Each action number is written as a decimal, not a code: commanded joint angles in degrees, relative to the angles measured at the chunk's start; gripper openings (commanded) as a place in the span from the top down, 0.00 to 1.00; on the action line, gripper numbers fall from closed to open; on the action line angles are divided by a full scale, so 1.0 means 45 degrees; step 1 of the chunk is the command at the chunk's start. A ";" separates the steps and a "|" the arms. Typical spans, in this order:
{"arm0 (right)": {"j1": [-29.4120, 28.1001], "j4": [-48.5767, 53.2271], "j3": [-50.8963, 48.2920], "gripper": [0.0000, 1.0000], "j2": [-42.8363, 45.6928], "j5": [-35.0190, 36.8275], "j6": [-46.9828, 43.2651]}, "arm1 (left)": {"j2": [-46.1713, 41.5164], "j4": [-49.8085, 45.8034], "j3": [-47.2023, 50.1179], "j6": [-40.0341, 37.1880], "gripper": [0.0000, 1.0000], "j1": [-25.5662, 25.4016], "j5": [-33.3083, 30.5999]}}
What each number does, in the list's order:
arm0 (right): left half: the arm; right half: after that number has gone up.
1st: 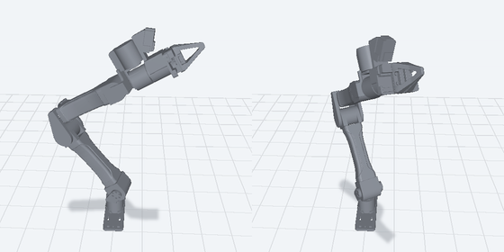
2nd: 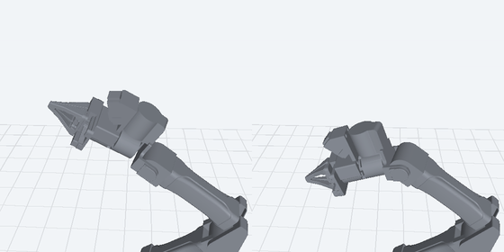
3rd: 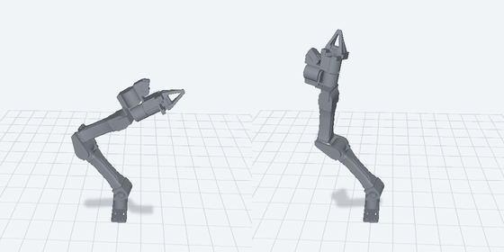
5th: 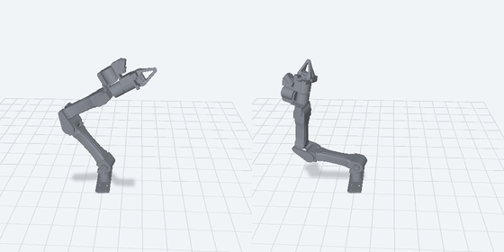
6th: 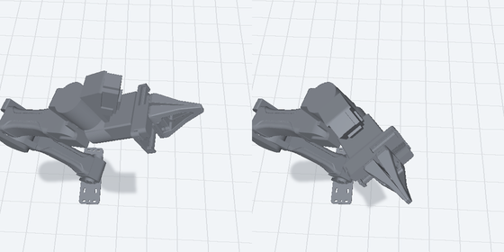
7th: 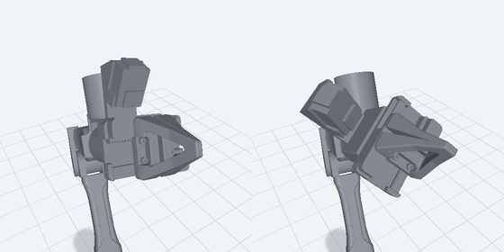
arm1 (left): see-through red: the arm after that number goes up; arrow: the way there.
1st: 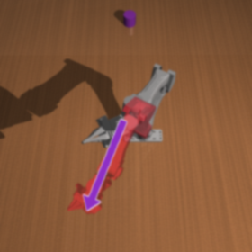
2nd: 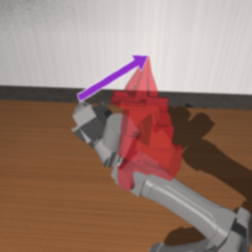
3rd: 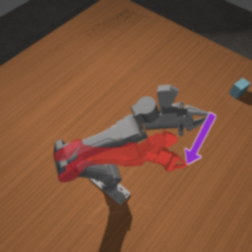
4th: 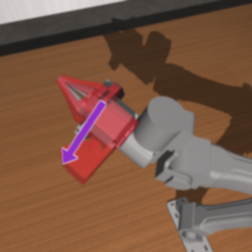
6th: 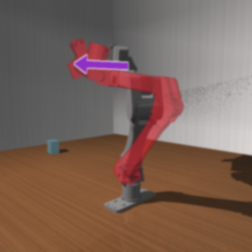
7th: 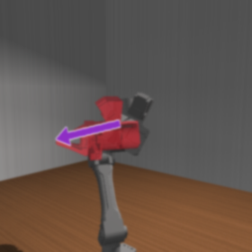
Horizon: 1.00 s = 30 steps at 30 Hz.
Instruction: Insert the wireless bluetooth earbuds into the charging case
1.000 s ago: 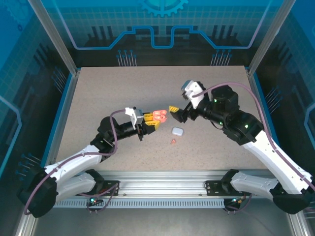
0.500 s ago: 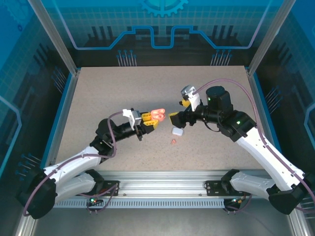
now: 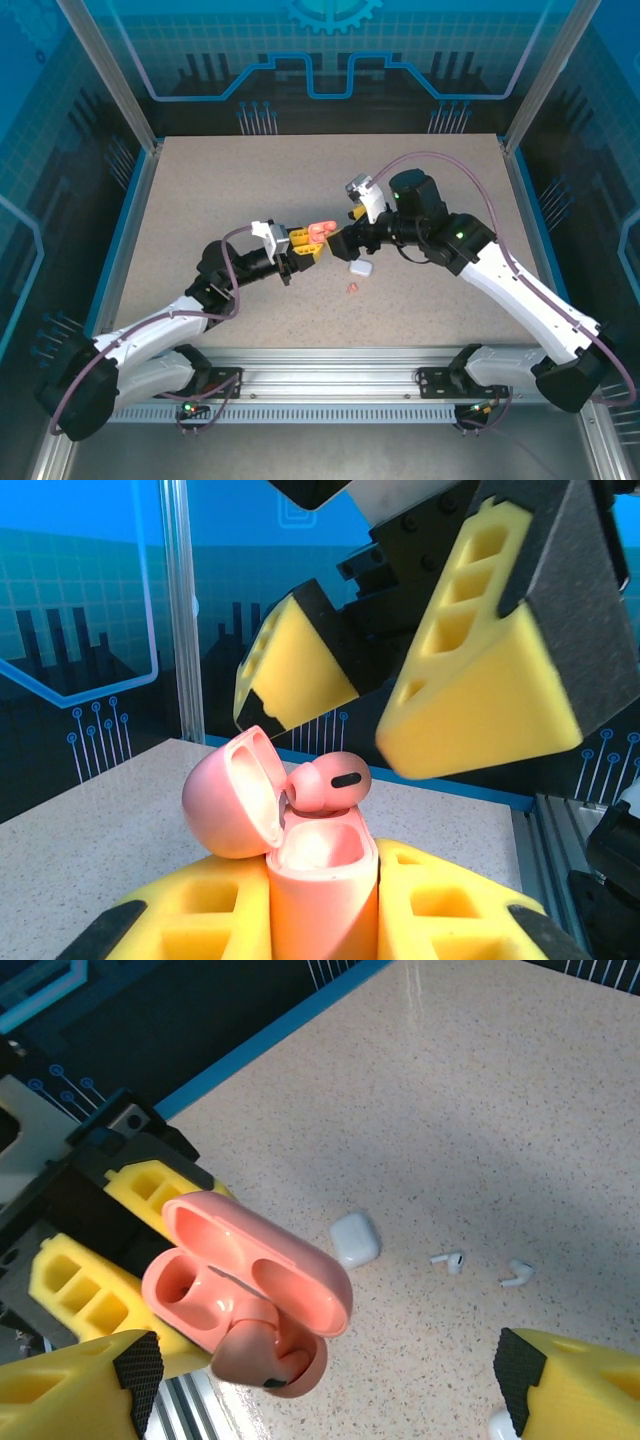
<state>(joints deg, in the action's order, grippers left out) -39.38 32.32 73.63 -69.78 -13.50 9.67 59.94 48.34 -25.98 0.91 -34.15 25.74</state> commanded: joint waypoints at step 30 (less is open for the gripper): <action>0.1258 0.1228 -0.0834 0.09 0.1343 0.0804 0.0772 | -0.0558 0.0203 0.0122 -0.0448 1.00 -0.0030 -0.0980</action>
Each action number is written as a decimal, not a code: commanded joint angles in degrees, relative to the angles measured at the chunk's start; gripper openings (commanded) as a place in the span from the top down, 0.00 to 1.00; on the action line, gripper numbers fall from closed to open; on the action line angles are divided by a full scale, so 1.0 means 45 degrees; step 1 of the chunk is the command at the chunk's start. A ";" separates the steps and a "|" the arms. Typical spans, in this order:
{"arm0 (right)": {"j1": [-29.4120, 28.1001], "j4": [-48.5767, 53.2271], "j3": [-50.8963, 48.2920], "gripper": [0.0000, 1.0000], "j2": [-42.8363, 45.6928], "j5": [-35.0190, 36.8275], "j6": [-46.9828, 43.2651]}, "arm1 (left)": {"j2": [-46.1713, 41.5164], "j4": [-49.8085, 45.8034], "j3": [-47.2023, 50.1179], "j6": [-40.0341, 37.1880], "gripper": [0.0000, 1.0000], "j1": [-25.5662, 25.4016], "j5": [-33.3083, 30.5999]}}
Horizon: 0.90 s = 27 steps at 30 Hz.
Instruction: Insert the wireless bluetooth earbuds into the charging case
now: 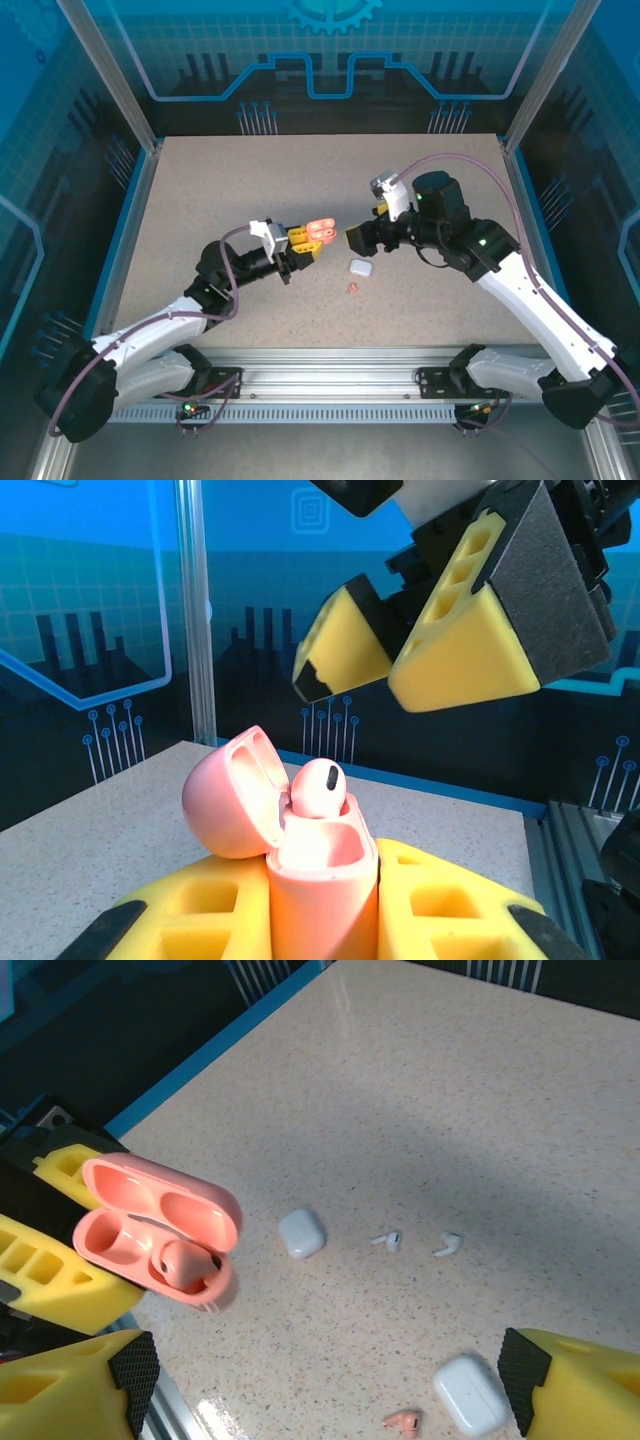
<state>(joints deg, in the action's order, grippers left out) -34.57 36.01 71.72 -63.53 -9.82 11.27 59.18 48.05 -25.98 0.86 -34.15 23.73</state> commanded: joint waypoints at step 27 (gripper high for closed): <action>0.0221 -0.1008 -0.3249 0.51 -0.6864 -0.0622 0.2601 | -0.2277 -0.1382 0.0564 -0.0840 1.00 -0.0038 -0.1035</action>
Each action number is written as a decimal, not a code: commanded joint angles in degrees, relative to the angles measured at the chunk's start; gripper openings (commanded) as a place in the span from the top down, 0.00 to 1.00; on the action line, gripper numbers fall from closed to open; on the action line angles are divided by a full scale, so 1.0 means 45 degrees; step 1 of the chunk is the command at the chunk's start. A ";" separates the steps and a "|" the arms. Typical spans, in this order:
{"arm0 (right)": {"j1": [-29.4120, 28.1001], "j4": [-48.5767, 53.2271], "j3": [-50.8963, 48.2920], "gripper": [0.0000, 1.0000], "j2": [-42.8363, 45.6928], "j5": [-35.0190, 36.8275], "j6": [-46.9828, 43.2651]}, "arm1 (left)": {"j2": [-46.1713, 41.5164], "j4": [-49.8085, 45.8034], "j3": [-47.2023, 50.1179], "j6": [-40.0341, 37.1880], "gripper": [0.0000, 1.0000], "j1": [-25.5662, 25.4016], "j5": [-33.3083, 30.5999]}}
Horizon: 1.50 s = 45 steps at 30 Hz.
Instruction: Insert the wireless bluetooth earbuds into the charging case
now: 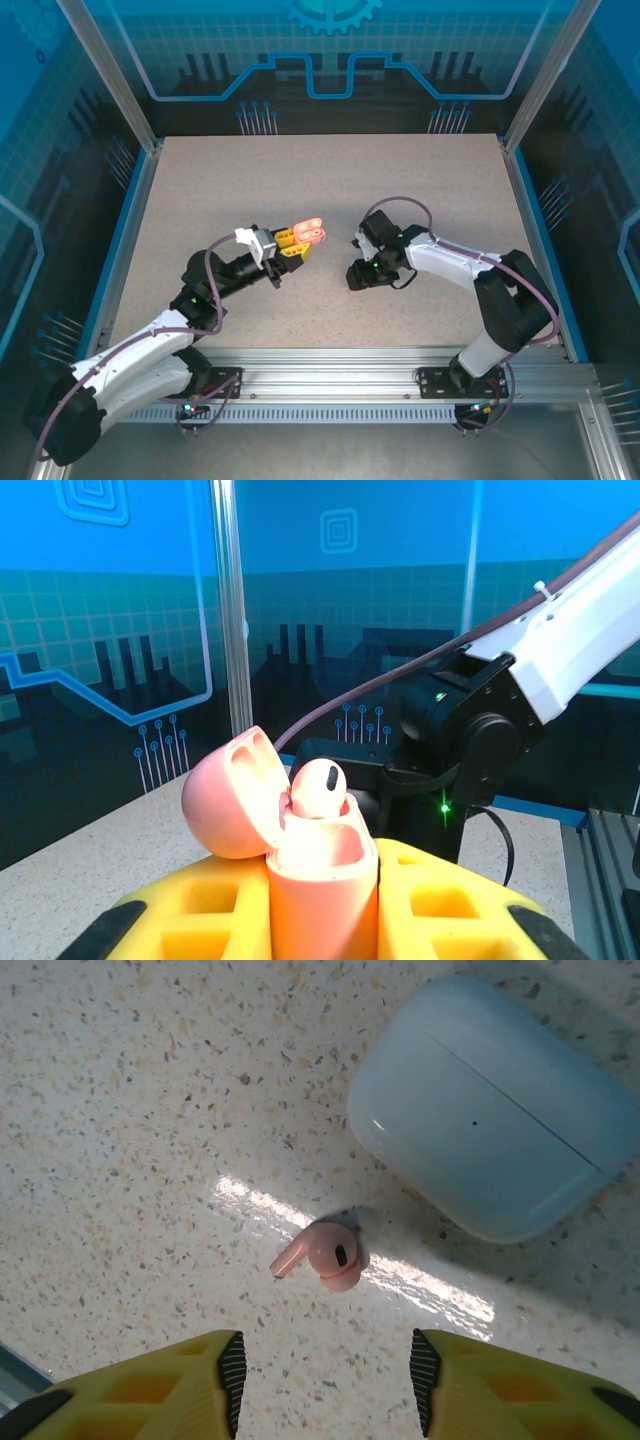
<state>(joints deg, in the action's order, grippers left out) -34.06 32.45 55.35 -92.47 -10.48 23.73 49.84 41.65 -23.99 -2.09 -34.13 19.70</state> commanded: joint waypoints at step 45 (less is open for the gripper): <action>-0.0504 -0.0318 0.1221 0.69 -0.3585 -0.0060 -0.0044 | 0.0017 -0.0082 0.0094 -0.0146 1.00 -0.0033 -0.0197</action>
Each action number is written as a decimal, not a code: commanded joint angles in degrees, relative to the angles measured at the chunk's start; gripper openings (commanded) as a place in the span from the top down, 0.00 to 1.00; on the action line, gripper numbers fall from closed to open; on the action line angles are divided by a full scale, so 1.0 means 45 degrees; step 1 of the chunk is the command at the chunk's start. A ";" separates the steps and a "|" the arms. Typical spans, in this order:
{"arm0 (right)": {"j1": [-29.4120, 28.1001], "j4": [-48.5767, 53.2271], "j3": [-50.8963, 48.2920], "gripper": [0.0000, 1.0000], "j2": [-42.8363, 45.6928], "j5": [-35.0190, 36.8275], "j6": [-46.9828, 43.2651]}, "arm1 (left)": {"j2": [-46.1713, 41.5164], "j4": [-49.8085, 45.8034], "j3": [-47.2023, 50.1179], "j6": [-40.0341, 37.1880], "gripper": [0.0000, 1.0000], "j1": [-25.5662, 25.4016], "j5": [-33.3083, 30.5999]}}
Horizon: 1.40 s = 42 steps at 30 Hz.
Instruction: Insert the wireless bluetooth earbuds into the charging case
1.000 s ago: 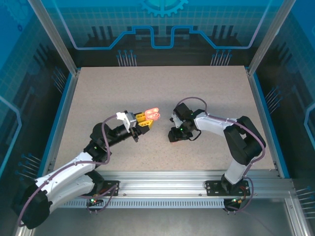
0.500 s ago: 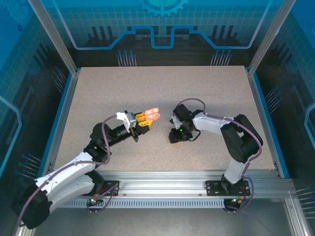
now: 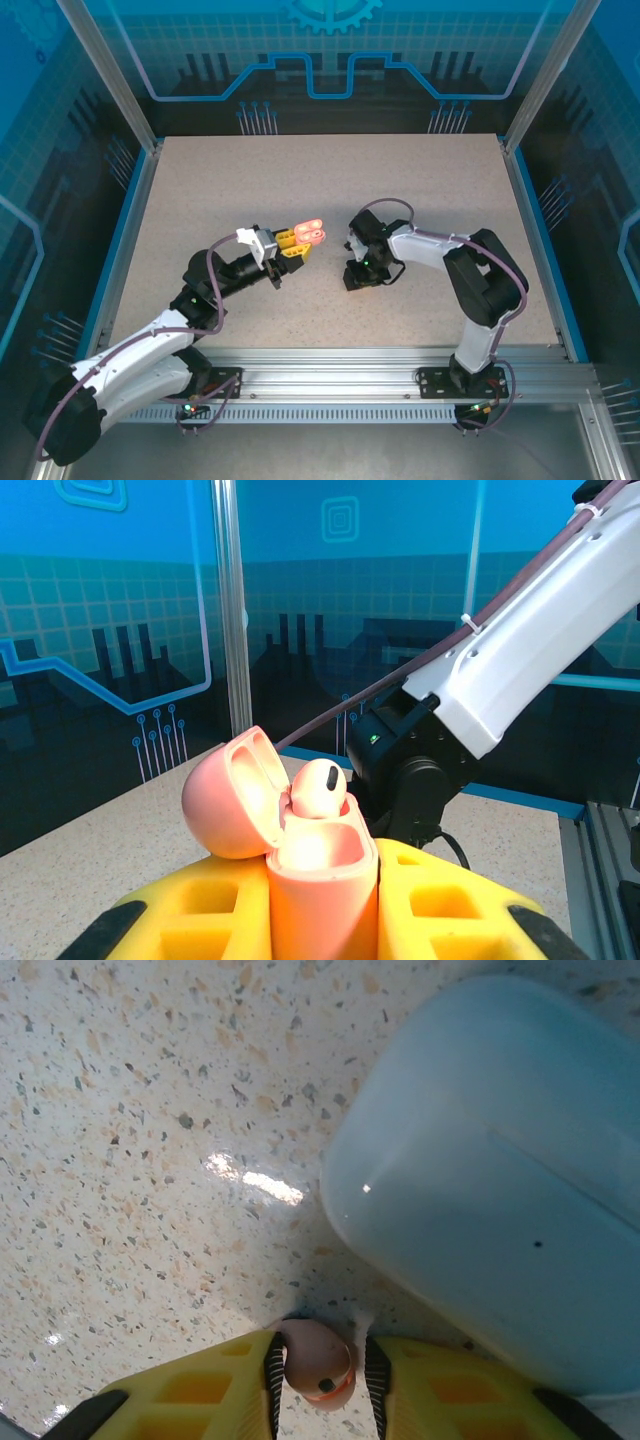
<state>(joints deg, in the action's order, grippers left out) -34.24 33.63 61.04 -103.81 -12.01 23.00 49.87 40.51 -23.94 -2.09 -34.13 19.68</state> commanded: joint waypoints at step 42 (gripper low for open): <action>-0.3829 -0.1366 0.1237 0.79 1.0015 0.5741 -0.6477 | 0.1999 0.1298 -0.0498 0.1128 1.00 -0.0064 0.0995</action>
<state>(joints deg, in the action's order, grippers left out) -48.84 29.61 63.35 -58.52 9.47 -0.38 58.37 42.74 -24.03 1.63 -34.15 21.89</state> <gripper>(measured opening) 0.218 0.232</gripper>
